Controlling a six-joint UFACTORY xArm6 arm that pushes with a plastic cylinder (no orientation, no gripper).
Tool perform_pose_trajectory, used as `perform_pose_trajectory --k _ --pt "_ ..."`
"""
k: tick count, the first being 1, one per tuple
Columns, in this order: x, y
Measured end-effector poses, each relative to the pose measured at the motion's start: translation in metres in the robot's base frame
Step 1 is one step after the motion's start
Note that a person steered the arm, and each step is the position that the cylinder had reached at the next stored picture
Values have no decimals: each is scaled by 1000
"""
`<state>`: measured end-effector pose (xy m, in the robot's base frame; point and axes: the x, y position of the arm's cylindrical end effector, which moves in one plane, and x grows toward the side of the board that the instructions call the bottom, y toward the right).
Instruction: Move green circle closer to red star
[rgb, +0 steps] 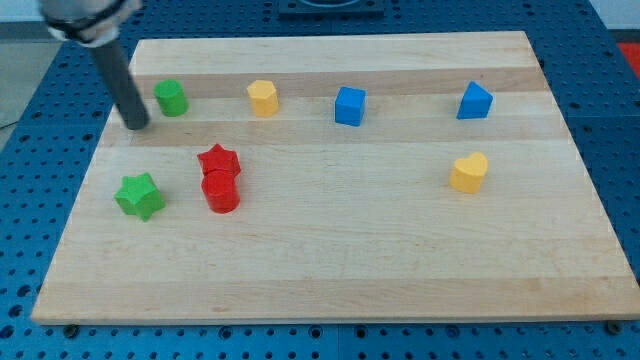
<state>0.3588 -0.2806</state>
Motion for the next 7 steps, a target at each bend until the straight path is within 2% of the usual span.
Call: perform_pose_trajectory --k 1,3,4,5,7 --pt "-16 -24" --pt "-142 -2" --pt "-140 35" --pt "-92 67" --pt "-2 66"
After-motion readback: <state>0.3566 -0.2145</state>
